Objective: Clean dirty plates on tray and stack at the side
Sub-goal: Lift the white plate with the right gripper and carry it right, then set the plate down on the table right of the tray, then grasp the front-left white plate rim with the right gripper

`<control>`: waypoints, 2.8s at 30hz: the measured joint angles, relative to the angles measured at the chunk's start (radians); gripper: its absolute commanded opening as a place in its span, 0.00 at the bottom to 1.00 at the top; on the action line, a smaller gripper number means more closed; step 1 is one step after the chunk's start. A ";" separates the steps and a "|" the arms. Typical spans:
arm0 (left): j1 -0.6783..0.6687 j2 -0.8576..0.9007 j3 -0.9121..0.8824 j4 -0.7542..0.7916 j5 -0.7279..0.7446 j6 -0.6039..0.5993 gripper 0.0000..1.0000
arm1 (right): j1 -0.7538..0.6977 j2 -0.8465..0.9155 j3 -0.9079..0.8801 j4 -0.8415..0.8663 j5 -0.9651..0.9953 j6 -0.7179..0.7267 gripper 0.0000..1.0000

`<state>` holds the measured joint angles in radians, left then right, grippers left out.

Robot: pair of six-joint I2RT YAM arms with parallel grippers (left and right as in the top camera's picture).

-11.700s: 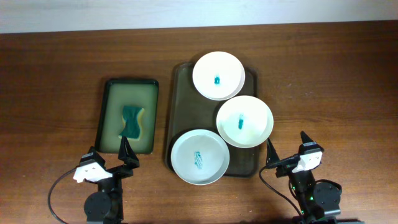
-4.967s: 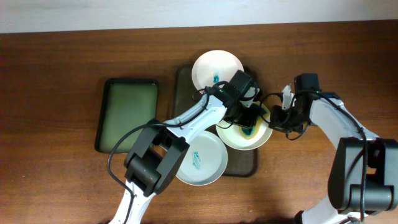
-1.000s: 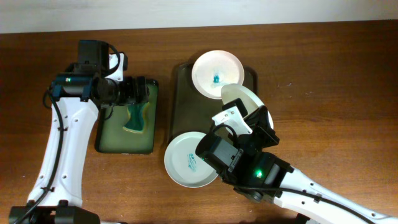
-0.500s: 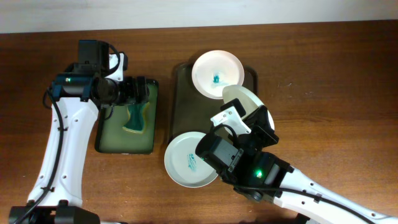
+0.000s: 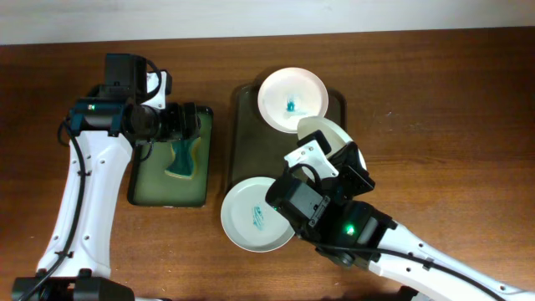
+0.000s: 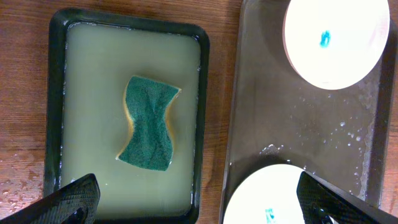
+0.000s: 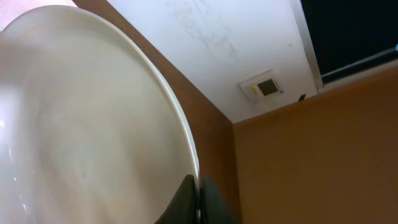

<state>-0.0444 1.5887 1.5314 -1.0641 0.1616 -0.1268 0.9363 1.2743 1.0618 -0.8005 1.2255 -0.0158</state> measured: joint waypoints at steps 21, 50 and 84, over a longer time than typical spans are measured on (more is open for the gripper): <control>0.000 0.000 0.000 0.000 0.000 0.000 1.00 | -0.093 0.000 0.000 -0.055 -0.235 0.343 0.04; 0.000 0.000 0.000 0.000 0.000 0.000 0.99 | -1.217 -0.026 0.009 -0.135 -1.625 0.124 0.48; 0.000 0.000 0.000 -0.046 0.010 0.000 1.00 | -0.583 0.484 -0.021 0.092 -1.450 0.295 0.04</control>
<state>-0.0444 1.5887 1.5314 -1.1103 0.1719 -0.1265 0.3538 1.7588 1.0405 -0.7082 -0.2249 0.2790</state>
